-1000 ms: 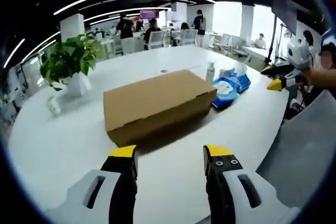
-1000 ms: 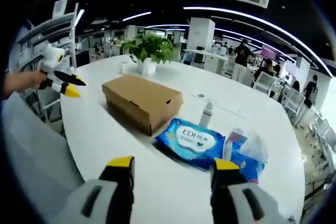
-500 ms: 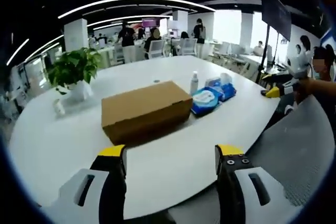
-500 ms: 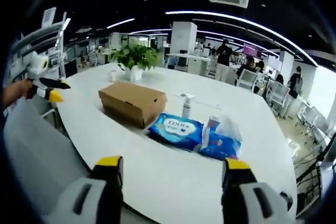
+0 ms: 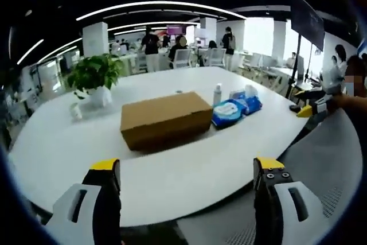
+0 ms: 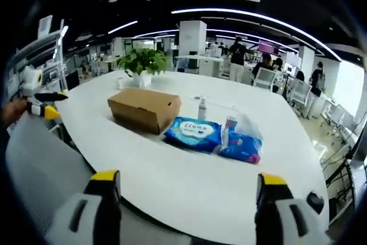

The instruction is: Operate the shoe box by opening the lid, removing the specified soft item, and placing it in the target area until the item is outside and the box remains undamaged.

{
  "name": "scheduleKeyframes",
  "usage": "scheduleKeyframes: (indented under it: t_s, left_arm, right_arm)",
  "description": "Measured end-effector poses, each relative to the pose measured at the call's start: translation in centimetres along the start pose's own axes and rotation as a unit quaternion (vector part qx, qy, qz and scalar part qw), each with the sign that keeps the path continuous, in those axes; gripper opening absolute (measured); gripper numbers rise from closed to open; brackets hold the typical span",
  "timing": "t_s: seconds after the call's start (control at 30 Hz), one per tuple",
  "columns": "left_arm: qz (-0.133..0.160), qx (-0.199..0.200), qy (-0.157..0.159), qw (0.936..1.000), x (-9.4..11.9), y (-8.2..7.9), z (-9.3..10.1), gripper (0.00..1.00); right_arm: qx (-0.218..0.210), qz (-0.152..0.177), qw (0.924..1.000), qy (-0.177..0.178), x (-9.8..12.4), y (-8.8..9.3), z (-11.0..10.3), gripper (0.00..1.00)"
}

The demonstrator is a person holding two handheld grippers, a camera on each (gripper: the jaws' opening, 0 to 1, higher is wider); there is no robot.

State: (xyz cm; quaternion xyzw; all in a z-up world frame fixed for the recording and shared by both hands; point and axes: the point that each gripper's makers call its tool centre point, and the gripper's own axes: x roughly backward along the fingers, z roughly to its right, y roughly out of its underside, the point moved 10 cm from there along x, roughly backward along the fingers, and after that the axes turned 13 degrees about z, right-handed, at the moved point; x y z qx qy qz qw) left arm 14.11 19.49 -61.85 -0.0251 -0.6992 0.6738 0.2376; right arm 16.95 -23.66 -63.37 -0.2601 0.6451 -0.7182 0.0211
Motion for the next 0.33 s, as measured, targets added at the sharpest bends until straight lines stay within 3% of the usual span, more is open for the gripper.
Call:
scheduleKeyframes:
  t_s: [0.33]
  left_arm:
    - [0.015, 0.006, -0.014, 0.9998, -0.08, 0.07, -0.05, 1.0]
  right_arm:
    - [0.019, 0.008, 0.9998, 0.002, 0.12, -0.12, -0.16, 0.99]
